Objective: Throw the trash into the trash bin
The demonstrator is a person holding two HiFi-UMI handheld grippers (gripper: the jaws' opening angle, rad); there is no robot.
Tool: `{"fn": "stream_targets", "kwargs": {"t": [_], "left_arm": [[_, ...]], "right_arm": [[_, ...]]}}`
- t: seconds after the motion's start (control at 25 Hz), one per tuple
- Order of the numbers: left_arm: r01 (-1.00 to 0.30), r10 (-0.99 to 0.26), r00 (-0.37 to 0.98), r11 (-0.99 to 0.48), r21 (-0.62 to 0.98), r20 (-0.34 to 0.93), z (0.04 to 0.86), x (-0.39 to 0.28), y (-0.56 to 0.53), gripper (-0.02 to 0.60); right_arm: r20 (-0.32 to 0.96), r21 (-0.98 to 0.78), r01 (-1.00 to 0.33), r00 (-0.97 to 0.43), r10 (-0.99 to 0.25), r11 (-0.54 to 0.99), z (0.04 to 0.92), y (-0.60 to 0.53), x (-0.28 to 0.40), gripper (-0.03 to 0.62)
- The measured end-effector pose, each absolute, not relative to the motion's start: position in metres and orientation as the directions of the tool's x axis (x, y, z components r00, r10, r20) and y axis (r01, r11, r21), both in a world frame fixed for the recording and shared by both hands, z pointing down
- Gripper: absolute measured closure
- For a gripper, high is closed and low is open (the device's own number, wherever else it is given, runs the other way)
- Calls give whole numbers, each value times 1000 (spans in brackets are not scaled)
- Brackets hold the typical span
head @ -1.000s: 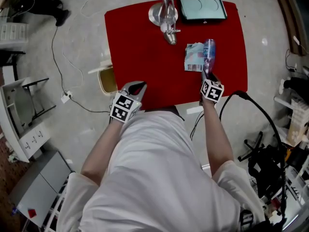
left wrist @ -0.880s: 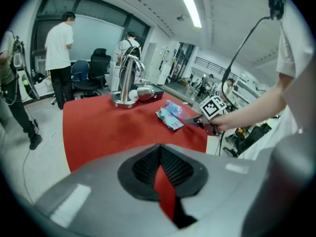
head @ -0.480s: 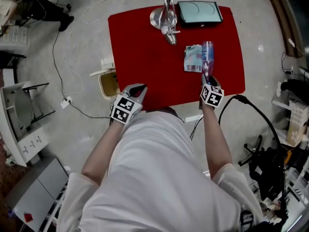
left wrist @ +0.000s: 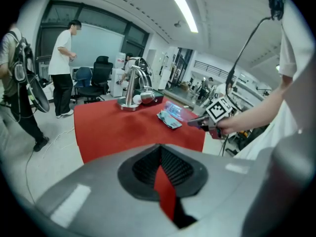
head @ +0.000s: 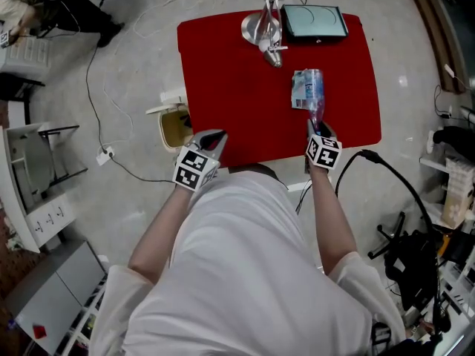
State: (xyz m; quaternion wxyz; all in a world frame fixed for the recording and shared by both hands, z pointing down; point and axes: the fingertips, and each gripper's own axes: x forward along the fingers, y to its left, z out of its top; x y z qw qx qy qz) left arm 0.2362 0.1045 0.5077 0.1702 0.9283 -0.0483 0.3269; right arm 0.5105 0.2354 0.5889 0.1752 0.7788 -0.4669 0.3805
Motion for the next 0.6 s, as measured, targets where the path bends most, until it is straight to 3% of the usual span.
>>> {"fn": "stream_targets", "kwargs": {"t": [0.6], "left_arm": [[-292, -52, 781, -911, 291, 622, 498, 138, 64, 577]], "right_arm": [[781, -126, -906, 160, -603, -403, 590, 175, 399, 441]]}}
